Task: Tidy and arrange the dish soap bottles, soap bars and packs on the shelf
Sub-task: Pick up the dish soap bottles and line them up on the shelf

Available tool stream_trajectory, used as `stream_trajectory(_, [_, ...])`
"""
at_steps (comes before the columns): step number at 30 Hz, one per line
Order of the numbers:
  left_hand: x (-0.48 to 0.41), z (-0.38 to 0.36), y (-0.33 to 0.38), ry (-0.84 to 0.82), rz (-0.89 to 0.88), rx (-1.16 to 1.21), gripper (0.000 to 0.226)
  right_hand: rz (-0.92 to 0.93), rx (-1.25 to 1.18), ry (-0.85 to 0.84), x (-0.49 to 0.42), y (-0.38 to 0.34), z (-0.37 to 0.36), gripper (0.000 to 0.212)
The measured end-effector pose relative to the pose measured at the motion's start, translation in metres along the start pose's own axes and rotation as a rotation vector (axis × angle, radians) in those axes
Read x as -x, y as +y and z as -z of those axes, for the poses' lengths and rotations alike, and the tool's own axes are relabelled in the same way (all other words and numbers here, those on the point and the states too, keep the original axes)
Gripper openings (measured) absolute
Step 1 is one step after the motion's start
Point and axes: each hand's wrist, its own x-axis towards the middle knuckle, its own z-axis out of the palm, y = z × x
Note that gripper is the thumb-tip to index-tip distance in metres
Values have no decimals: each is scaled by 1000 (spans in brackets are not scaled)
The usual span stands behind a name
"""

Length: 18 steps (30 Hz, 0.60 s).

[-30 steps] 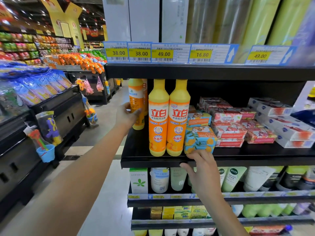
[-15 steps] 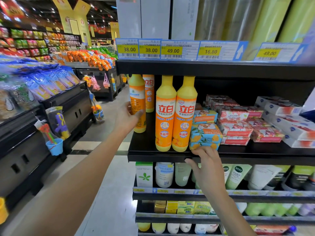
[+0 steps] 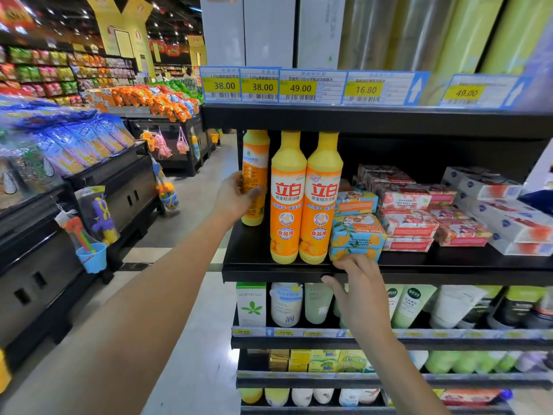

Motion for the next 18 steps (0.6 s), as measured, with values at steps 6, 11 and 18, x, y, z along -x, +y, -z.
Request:
stream_trajectory(6, [-3,0,7,-31,83,-1,51,3,4,-1,0,0,1,32])
stream_trajectory(11, [7,20,-7,-77,213,79,63,2,-2,4,1,0,1,32])
stream_trajectory(18, [65,50,-14,-104,288,239,52,-29,-19,-27,1,2,1,33])
